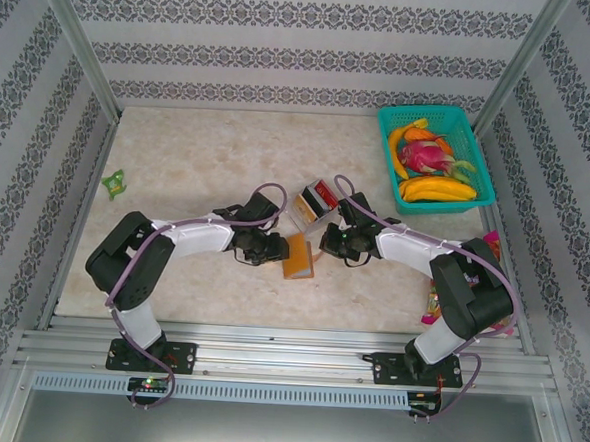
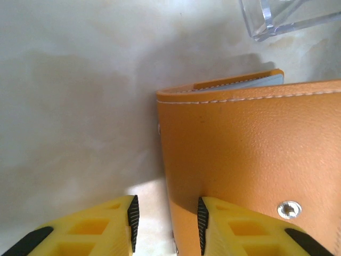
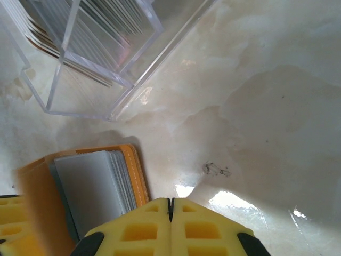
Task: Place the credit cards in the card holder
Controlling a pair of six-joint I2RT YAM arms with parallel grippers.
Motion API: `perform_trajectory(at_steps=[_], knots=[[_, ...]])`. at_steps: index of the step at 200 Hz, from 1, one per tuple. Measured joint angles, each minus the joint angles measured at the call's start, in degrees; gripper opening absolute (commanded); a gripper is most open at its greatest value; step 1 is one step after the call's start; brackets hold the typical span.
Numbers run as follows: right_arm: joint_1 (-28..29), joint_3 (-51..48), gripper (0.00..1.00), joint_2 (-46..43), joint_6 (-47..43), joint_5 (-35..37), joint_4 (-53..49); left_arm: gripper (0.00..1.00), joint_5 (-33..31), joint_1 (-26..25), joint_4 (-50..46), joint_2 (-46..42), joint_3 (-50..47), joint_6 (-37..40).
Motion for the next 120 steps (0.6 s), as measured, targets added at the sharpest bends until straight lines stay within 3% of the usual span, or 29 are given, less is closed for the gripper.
perform_trajectory(at_steps=[57, 120], knots=[[0.0, -0.2, 0.06, -0.2, 0.0, -1.0, 0.5, 0.37, -0.5, -0.7, 1.6, 1.4, 0.0, -1.4], [3.5, -0.1, 0.17, -0.4, -0.3, -4.7, 3.4, 0.37, -2.1, -1.2, 1.6, 1.4, 0.0, -1.6]])
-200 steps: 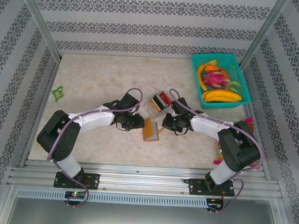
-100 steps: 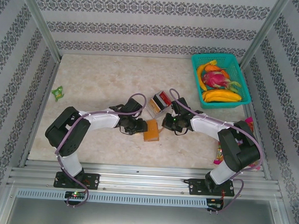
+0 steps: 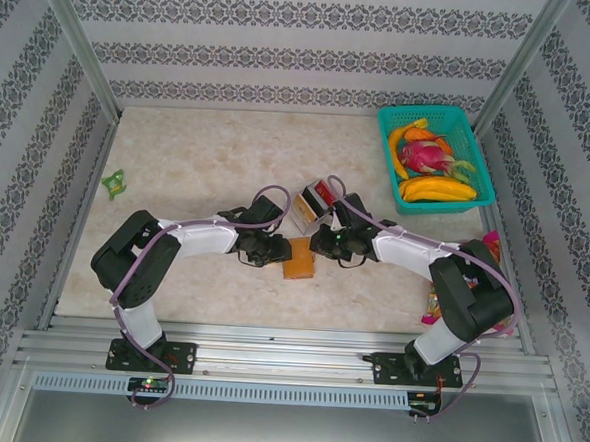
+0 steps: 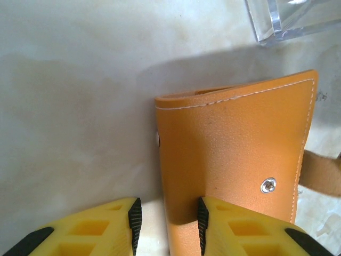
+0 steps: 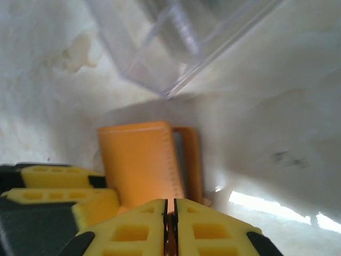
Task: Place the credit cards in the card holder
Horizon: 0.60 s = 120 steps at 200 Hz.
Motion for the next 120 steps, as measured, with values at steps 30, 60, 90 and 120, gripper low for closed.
perform_trajectory(at_steps=[30, 60, 90, 120], knots=[[1.9, 0.7, 0.20, 1.7, 0.0, -1.5, 0.3, 0.36, -0.3, 0.0, -0.1, 0.0, 0.1, -0.1], [1.8, 0.9, 0.30, 3.0, -0.4, -3.8, 0.2, 0.37, -0.7, -0.2, -0.1, 0.0, 0.1, -0.4], [0.9, 1.1, 0.34, 2.4, -0.7, -5.7, -0.1, 0.39, -1.0, -0.4, -0.1, 0.0, 0.2, -0.4], [-1.6, 1.1, 0.37, -0.2, -0.6, -7.4, -0.5, 0.43, -0.9, -0.4, 0.0, 0.1, 0.2, -0.4]])
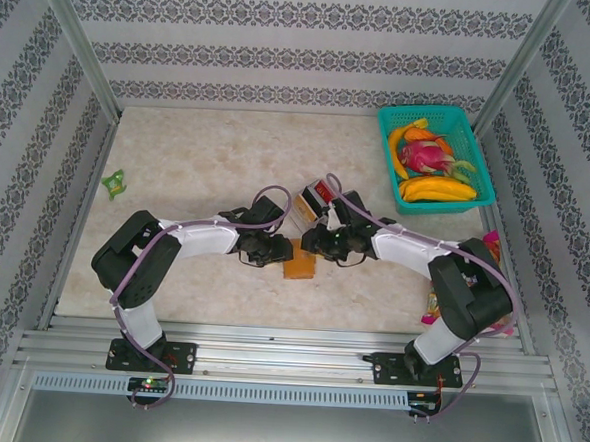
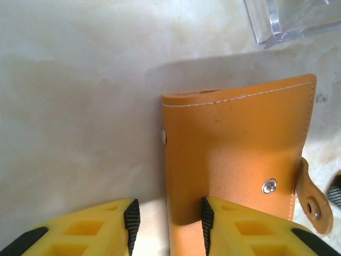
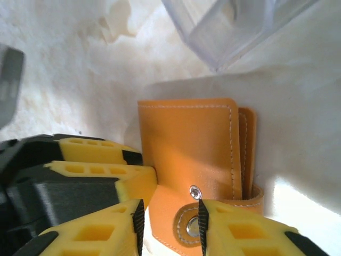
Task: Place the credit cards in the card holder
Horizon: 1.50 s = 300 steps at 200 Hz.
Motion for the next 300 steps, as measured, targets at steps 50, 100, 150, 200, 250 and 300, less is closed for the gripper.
perform_trajectory(at_steps=[50, 100, 150, 200, 250, 300], knots=[[-1.9, 0.0, 0.17, -3.3, -0.9, 1.3, -3.3, 0.48, 0.1, -0.3, 0.3, -0.2, 0.0, 0.3], [-1.8, -0.1, 0.07, -2.3, -0.9, 1.5, -4.7, 0.48, 0.7, -0.3, 0.3, -0.3, 0.0, 2.1], [-1.3, -0.1, 0.06, 0.3, -0.9, 1.5, -4.7, 0.46, 0.6, -0.3, -1.1, 0.6, 1.2, 2.5], [-0.4, -0.1, 0.06, 1.7, -0.5, 1.5, -4.7, 0.45, 0.0, -0.4, -3.9, 1.8, 3.2, 2.5], [0.8, -0.1, 0.06, 3.3, 0.0, 1.5, -4.4, 0.45, -1.7, -1.2, -5.6, 2.1, 4.3, 2.6], [1.3, 0.6, 0.07, 4.3, 1.2, 1.8, -3.8, 0.45, -2.6, -1.7, -6.1, 2.3, 4.7, 2.6]])
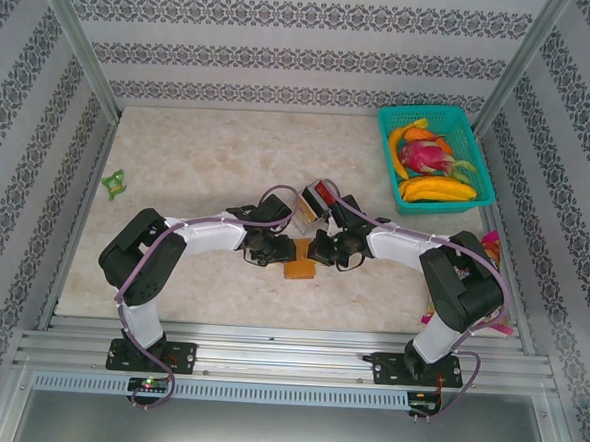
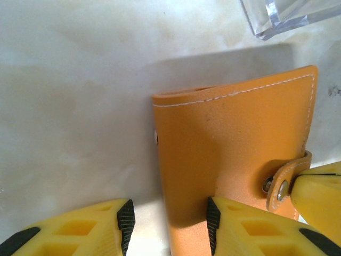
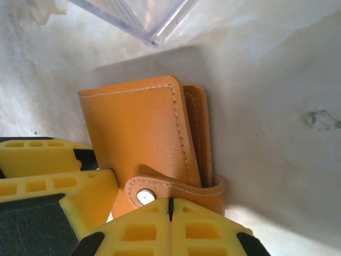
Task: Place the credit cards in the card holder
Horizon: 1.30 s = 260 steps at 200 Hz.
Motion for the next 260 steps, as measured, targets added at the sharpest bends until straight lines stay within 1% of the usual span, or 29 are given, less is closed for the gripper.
perform_trajectory(at_steps=[44, 71, 97, 113, 131, 161, 194, 225, 260], knots=[[0.1, 0.3, 0.09, 0.4, 0.2, 0.1, -0.1, 0.44, -0.5, -0.2, -0.5, 0.2, 0.4, 0.0], [0.5, 2.5, 0.10, 1.7, -0.2, 0.4, -2.0, 0.42, -0.6, -0.2, -0.5, 0.2, 0.4, 0.0], [1.1, 6.6, 0.08, 4.0, -1.3, 1.2, -6.4, 0.38, -0.7, -0.2, -0.5, 0.1, 0.3, 0.0], [2.1, 9.7, 0.08, 5.6, -2.4, 2.9, -10.0, 0.36, -0.7, -0.2, -0.2, 0.0, 0.1, 0.0], [3.0, 12.1, 0.07, 6.6, -3.4, 4.9, -13.2, 0.35, -0.5, -0.2, 0.5, 0.0, -0.1, -0.1], [3.9, 13.5, 0.09, 6.9, -4.6, 7.3, -15.6, 0.32, -0.6, -0.3, 1.2, 0.0, -0.3, -0.3], [3.8, 13.8, 0.11, 5.4, -5.3, 8.6, -17.9, 0.32, -0.9, -0.5, 2.5, -0.4, -1.1, -0.3], [1.3, 13.2, 0.09, 1.2, -5.0, 7.3, -16.5, 0.33, -1.4, -0.8, 3.1, -0.6, -1.5, -0.3], [-0.1, 13.2, 0.08, 1.5, -4.4, 5.0, -14.0, 0.33, -1.5, -0.8, 3.1, -0.6, -1.5, -0.4]])
